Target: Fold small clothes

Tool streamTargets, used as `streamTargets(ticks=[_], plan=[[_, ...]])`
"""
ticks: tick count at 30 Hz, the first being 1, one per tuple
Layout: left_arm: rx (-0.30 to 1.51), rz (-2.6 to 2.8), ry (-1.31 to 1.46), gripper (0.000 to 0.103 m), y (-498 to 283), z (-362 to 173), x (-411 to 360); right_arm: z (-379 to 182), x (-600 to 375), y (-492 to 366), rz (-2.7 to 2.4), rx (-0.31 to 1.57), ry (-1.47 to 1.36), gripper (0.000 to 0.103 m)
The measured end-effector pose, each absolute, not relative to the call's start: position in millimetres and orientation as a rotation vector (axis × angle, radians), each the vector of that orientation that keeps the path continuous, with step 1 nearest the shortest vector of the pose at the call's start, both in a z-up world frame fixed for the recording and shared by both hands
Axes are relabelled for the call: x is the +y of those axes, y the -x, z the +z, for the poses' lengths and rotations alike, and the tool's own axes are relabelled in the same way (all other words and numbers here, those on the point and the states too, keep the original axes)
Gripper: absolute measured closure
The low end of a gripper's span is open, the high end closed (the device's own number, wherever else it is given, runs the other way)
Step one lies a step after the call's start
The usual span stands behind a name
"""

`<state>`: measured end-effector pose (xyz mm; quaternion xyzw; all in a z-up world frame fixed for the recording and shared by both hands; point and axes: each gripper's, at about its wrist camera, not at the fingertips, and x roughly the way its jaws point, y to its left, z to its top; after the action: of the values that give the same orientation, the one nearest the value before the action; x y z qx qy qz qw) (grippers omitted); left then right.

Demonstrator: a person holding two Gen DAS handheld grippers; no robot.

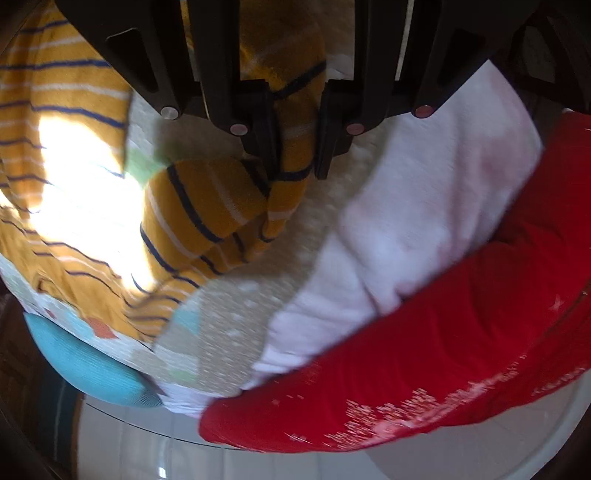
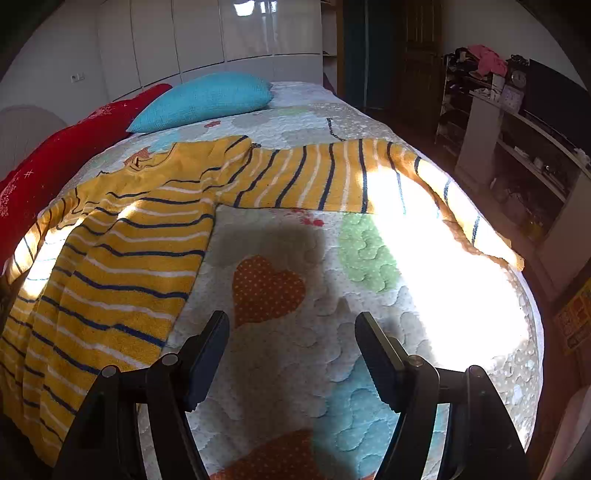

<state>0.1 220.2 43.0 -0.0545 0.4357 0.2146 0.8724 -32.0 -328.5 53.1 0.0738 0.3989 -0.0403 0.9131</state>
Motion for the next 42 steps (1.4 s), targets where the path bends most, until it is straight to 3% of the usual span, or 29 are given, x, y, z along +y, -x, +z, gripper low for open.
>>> streamTargets(ticks=[5, 7, 8, 9, 18, 20, 21, 22, 23, 26, 37, 40, 41, 42], plan=[[0.842, 0.436, 0.284, 0.085, 29, 74, 256, 49, -317, 46, 0.063, 0.837, -0.279, 0.028], [0.829, 0.348, 0.332, 0.073, 53, 81, 245, 42, -310, 55, 0.157, 0.849, -0.365, 0.028], [0.830, 0.295, 0.359, 0.058, 63, 81, 236, 38, -308, 59, 0.195, 0.857, -0.402, 0.028], [0.825, 0.234, 0.387, 0.051, 75, 80, 225, 34, -305, 64, 0.221, 0.861, -0.425, 0.028], [0.956, -0.105, 0.357, 0.044, 101, 25, 108, 21, -250, 103, 0.339, 0.828, -0.380, 0.027], [0.930, -0.063, 0.296, 0.044, 100, 23, 95, 22, -233, 105, 0.337, 0.816, -0.335, 0.037], [0.935, -0.048, 0.273, 0.047, 97, 23, 91, 23, -228, 103, 0.357, 0.816, -0.335, 0.066], [0.948, -0.032, 0.260, 0.058, 94, 24, 89, 23, -224, 99, 0.388, 0.833, -0.347, 0.081], [0.970, -0.018, 0.258, 0.097, 89, 25, 90, 23, -222, 95, 0.405, 0.843, -0.360, 0.084], [0.996, -0.031, 0.319, 0.095, 91, 35, 98, 27, -237, 90, 0.453, 0.853, -0.460, 0.092], [1.023, -0.010, 0.322, 0.093, 149, 39, 102, 27, -311, 157, 0.387, 0.925, -0.468, 0.093], [0.961, 0.000, 0.285, 0.082, 151, 54, 102, 31, -342, 150, 0.266, 0.871, -0.512, 0.089], [0.931, 0.005, 0.269, 0.068, 151, 61, 101, 33, -356, 146, 0.204, 0.847, -0.523, 0.086], [0.901, 0.010, 0.254, 0.050, 149, 69, 100, 36, -370, 140, 0.131, 0.820, -0.518, 0.074]])
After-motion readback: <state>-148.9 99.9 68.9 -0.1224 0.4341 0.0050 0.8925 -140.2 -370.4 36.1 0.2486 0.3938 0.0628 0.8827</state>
